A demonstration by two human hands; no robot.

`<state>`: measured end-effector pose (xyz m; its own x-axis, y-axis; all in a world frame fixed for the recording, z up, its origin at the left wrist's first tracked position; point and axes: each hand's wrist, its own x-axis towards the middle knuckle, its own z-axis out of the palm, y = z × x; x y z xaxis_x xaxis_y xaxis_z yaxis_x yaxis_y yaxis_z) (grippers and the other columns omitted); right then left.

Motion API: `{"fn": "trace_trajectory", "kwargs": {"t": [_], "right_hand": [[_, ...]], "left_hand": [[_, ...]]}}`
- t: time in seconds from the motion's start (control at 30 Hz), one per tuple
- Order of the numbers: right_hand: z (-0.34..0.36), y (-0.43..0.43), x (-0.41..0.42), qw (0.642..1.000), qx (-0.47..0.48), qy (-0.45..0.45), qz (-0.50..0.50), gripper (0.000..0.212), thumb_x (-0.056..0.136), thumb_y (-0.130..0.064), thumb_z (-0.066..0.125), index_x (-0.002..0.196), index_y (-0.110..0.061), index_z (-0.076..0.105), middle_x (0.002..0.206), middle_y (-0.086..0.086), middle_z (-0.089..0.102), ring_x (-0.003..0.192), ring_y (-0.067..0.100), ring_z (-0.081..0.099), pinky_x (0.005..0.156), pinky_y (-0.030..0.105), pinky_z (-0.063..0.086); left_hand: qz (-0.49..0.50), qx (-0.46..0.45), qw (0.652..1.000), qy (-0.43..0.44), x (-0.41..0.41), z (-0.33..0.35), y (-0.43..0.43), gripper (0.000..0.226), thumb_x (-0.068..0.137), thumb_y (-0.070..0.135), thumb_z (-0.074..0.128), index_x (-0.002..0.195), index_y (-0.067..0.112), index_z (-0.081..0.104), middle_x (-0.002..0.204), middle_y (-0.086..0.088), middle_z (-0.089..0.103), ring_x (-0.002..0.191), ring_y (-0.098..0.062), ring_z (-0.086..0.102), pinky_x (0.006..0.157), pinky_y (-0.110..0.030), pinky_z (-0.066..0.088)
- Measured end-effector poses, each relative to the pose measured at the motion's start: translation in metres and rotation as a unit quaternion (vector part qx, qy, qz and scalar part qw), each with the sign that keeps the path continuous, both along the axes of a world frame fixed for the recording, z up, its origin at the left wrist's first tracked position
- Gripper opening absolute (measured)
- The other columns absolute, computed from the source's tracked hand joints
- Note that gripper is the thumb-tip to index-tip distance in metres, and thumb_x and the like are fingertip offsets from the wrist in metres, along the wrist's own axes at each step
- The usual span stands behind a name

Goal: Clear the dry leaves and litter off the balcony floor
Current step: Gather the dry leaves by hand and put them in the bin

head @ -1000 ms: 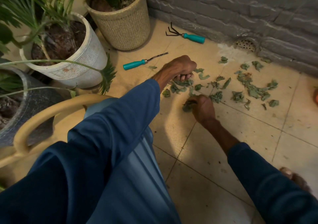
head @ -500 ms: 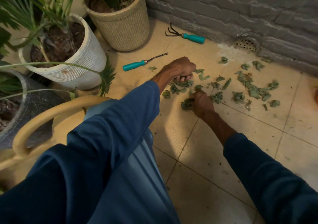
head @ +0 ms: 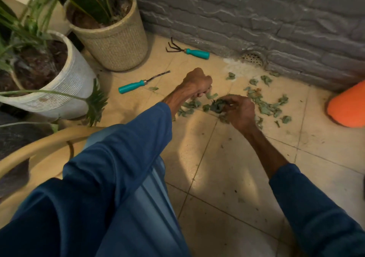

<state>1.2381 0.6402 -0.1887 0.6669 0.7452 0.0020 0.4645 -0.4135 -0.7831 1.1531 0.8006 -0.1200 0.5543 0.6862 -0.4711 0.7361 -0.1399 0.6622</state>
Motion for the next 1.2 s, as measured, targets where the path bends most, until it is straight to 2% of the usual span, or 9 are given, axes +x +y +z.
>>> {"fn": "trace_trajectory", "kwargs": {"t": [0.1,0.2,0.3,0.37,0.53,0.63,0.8,1.0,1.2], "right_hand": [[0.016,-0.01,0.019,0.994,0.058,0.071,-0.052,0.028,0.083,0.012,0.068,0.103,-0.006,0.075,0.085,-0.009,0.069,0.074,0.0,0.066,0.067,0.025,0.059],[0.034,-0.022,0.031,0.991,0.076,0.072,-0.083,0.027,0.087,0.001,0.073,0.105,-0.019,0.076,0.089,-0.006,0.073,0.079,0.011,0.069,0.071,0.031,0.058],[0.047,-0.032,0.039,0.993,0.098,0.034,-0.05,0.032,0.086,0.002,0.074,0.109,-0.021,0.072,0.095,-0.003,0.073,0.078,-0.009,0.066,0.077,0.016,0.055],[0.053,-0.034,0.042,0.994,0.101,0.002,-0.039,0.03,0.085,0.003,0.074,0.109,-0.014,0.074,0.095,-0.004,0.072,0.076,-0.017,0.062,0.076,0.007,0.05],[0.062,-0.036,0.047,0.996,0.078,-0.035,-0.041,0.028,0.083,-0.001,0.076,0.108,-0.013,0.078,0.095,-0.009,0.073,0.078,-0.018,0.062,0.074,0.004,0.048],[0.063,-0.04,0.051,0.994,0.067,-0.043,-0.075,0.028,0.082,0.0,0.076,0.106,-0.013,0.079,0.095,-0.007,0.074,0.076,-0.02,0.061,0.071,0.001,0.046],[0.07,-0.042,0.055,0.99,0.062,-0.052,-0.112,0.025,0.082,0.001,0.073,0.102,-0.014,0.079,0.091,-0.007,0.073,0.076,-0.004,0.065,0.068,0.004,0.048],[0.065,-0.034,0.06,0.989,0.015,-0.105,-0.105,0.025,0.081,0.004,0.068,0.095,-0.012,0.08,0.086,-0.005,0.071,0.075,0.007,0.064,0.062,0.002,0.04],[0.061,-0.023,0.052,0.98,-0.009,-0.178,-0.094,0.034,0.077,0.002,0.07,0.1,-0.019,0.081,0.092,0.003,0.078,0.085,0.019,0.07,0.075,0.029,0.054]], "left_hand": [[0.034,-0.001,0.999,-0.041,0.015,-0.001,-0.005,0.038,0.105,0.03,0.047,0.078,0.014,0.068,0.068,0.001,0.067,0.048,-0.012,0.053,0.047,-0.02,0.042],[0.061,-0.014,0.996,-0.07,0.029,-0.004,-0.012,0.04,0.107,0.029,0.045,0.081,0.012,0.07,0.069,0.0,0.067,0.045,-0.011,0.051,0.04,-0.018,0.038],[0.077,-0.043,0.992,-0.087,0.042,-0.006,-0.023,0.039,0.108,0.026,0.045,0.094,0.006,0.076,0.076,-0.004,0.069,0.046,-0.012,0.052,0.04,-0.019,0.038],[0.087,-0.093,0.987,-0.095,0.052,-0.004,-0.032,0.034,0.106,0.023,0.047,0.098,0.005,0.074,0.076,-0.006,0.068,0.05,-0.013,0.053,0.041,-0.02,0.038],[0.06,-0.264,0.957,-0.109,0.07,0.004,-0.062,0.023,0.107,0.023,0.042,0.095,0.011,0.058,0.076,-0.01,0.055,0.062,-0.02,0.05,0.057,-0.026,0.038],[0.081,-0.339,0.93,-0.113,0.075,0.005,-0.076,0.027,0.107,0.024,0.033,0.087,0.014,0.048,0.071,-0.006,0.046,0.058,-0.017,0.042,0.047,-0.022,0.035],[0.1,-0.378,0.913,-0.118,0.084,0.005,-0.09,0.035,0.106,0.026,0.028,0.093,0.01,0.056,0.077,-0.008,0.057,0.066,-0.02,0.055,0.055,-0.026,0.049],[0.121,-0.398,0.899,-0.136,0.089,0.006,-0.091,0.038,0.105,0.037,0.038,0.089,0.012,0.061,0.082,-0.008,0.061,0.074,-0.02,0.057,0.06,-0.03,0.051],[0.146,-0.361,0.91,-0.145,0.091,-0.001,-0.09,0.042,0.099,0.046,0.048,0.103,0.011,0.069,0.093,-0.011,0.069,0.084,-0.023,0.064,0.062,-0.03,0.053]]}}
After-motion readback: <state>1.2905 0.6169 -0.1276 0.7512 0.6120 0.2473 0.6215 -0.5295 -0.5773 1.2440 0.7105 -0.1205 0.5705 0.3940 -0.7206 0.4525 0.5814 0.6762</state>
